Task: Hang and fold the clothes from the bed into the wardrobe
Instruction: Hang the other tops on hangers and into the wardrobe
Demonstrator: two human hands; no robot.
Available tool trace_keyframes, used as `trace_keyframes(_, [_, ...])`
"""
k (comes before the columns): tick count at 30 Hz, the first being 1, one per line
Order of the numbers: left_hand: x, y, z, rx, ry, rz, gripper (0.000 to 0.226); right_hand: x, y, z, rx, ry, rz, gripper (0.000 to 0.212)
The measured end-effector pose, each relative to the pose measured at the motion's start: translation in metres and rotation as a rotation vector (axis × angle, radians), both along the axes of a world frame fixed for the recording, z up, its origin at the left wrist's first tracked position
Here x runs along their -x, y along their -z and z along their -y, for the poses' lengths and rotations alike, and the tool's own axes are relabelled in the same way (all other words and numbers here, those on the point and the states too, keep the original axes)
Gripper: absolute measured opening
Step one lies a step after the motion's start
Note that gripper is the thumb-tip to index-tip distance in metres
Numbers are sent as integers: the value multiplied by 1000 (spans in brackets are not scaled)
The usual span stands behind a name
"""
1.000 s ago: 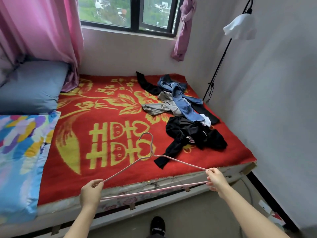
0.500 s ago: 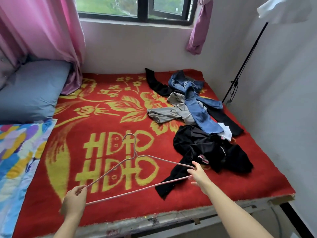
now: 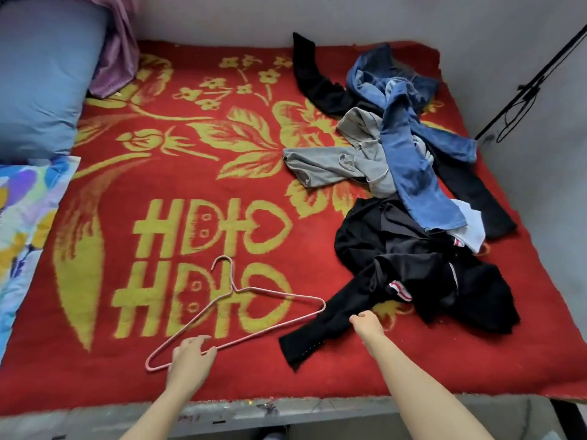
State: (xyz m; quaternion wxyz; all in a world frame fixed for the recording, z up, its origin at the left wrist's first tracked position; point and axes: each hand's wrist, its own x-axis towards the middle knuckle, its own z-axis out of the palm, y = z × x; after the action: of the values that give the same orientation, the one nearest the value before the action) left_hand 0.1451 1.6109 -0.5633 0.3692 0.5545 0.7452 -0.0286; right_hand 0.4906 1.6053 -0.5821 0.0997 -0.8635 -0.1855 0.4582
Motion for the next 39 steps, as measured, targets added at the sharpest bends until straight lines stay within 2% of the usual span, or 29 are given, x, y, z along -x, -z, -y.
trace_keyframes(4, [-26,21,-13,30,-4,36,34,-12,38,-18,5,299,-58,43])
trace_keyframes(6, [-32,26,-19,25,-18,53,31,-17,52,-24,-18,450,-83,49])
trace_keyframes(10, [-39,26,-36,-13,-29,70,26,-24,73,-48,-137,757,-187,32])
trace_keyframes(12, [-41,22,-41,-50,-39,86,25,-27,83,-58,-172,815,-203,27])
trace_keyframes(14, [-41,16,-40,-55,-58,101,23,-26,88,-59,-148,776,-186,17])
trace_keyframes(16, [-36,12,-34,-26,-78,110,21,-21,93,-50,-49,659,-112,19])
trace_keyframes(19, [-35,5,-35,-45,-84,147,14,-32,102,-42,82,484,47,47])
trace_keyframes(21, [-35,2,-42,-85,-90,170,11,-44,114,-41,100,487,28,51])
trace_keyframes(23, [-35,1,-45,-105,-89,166,10,-49,112,-45,77,491,-55,44])
trace_keyframes(27, [-37,1,-41,-91,-65,106,19,-35,74,-54,-92,398,52,37])
trace_keyframes(31, [-56,-16,-40,-68,-30,122,25,-10,-11,-60,-383,199,206,13])
trace_keyframes(34, [-78,-42,-41,-77,69,159,44,6,-87,-68,-589,95,134,37])
trace_keyframes(35, [-85,-51,-43,-80,111,175,54,11,-109,-73,-653,90,103,34])
trace_keyframes(37, [-101,-78,-45,-98,165,236,73,15,-153,-79,-773,109,79,4])
trace_keyframes(39, [-115,-101,-50,-126,202,321,89,15,-190,-86,-869,85,81,31])
